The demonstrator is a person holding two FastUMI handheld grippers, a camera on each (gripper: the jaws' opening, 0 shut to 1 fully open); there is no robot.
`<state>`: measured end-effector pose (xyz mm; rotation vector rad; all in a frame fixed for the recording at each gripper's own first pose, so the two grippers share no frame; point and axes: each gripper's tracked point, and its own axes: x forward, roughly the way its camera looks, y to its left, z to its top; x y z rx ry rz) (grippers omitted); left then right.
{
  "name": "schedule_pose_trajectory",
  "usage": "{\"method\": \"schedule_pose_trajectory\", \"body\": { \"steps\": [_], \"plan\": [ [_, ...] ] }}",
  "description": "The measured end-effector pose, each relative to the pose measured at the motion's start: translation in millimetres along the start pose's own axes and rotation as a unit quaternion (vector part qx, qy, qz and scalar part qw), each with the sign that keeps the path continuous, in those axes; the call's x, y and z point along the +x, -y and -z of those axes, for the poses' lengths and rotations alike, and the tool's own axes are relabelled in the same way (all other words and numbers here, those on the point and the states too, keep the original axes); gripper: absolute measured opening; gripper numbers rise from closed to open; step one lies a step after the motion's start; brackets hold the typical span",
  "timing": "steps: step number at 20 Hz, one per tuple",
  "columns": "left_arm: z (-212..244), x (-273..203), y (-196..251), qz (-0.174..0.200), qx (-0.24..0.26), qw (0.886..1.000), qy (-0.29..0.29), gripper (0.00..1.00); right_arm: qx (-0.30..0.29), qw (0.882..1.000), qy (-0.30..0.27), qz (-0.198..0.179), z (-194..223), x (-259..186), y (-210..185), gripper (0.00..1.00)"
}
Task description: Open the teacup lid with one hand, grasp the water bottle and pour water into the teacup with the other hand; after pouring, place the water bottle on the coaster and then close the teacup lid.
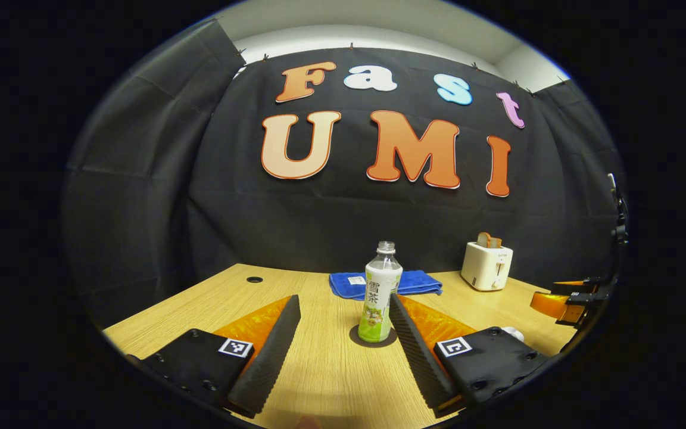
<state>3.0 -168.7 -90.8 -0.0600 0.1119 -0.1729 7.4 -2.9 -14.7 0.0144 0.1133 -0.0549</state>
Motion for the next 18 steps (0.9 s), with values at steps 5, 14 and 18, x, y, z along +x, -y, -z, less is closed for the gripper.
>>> {"method": "schedule_pose_trajectory", "body": {
  "steps": [5,14,18],
  "plan": [
    [2.7,0.0,0.7,0.001,-0.001,1.000,-0.005,0.96,-0.004,1.000,0.004,0.003,-2.3,-3.2,2.8,0.97],
    [2.8,-0.4,1.9,0.005,0.006,1.000,-0.008,0.96,-0.004,1.000,0.007,0.004,-6.5,-5.8,5.4,0.97],
    [4.0,-1.3,2.6,0.006,0.006,1.000,-0.010,0.96,-0.004,1.000,0.004,0.004,-5.1,-7.3,5.3,0.97]
  ]
}}
